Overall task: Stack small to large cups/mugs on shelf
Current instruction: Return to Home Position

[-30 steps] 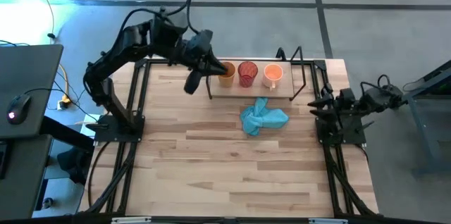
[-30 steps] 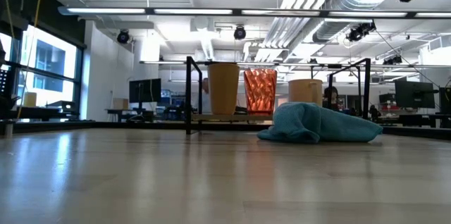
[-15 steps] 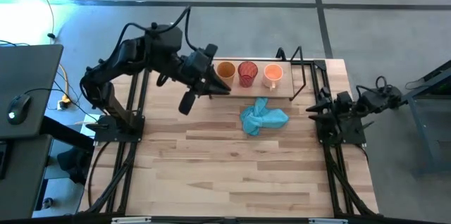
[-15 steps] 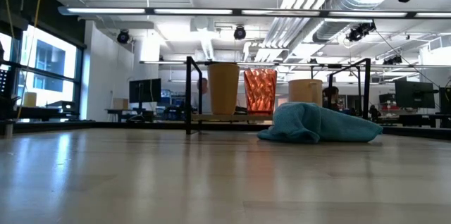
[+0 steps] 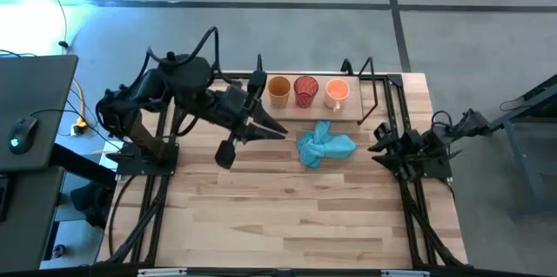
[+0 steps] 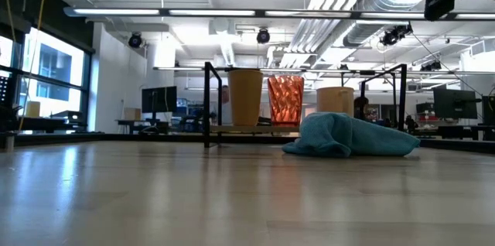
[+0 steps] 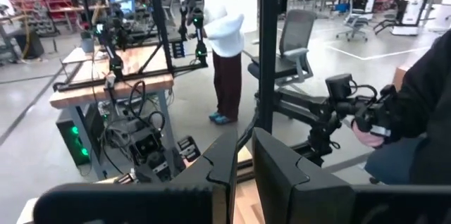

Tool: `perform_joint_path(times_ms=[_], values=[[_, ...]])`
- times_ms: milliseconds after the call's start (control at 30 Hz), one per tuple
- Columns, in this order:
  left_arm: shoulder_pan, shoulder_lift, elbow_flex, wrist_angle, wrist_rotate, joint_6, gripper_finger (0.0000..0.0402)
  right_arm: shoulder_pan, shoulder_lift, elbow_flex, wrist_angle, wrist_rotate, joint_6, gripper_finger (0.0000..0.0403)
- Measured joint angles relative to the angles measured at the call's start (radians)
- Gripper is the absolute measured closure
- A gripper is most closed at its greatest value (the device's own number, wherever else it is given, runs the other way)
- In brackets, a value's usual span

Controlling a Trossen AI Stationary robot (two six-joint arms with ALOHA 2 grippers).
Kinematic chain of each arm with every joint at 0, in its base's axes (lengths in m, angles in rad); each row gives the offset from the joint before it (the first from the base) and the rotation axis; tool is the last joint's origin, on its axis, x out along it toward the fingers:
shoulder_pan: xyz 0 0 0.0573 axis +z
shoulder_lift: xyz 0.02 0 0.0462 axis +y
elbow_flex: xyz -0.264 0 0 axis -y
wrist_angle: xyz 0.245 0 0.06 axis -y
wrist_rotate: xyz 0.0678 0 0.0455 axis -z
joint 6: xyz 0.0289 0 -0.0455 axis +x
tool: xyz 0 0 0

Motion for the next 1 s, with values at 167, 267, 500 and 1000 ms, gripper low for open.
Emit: perform_joint_path(times_ms=[167,267,500,1000], values=[[-0.05,0.0,0.0,0.014,-0.074,-0.011,0.0366,0.0,0.0,-0.015,0.086,-0.067,-0.022,0.0309],[-0.081,0.0,0.0,0.014,-0.119,-0.018,0.0366,0.0,0.0,-0.015,0.087,-0.077,-0.003,0.0318],[-0.162,0.0,-0.01,0.067,-0.213,-0.007,0.0366,0.0,0.0,-0.015,0.086,-0.09,-0.007,0.032],[-0.278,0.002,-0.234,0.34,-0.419,0.012,0.0366,-0.198,0.0,-0.015,0.087,-0.2,0.055,0.032]])
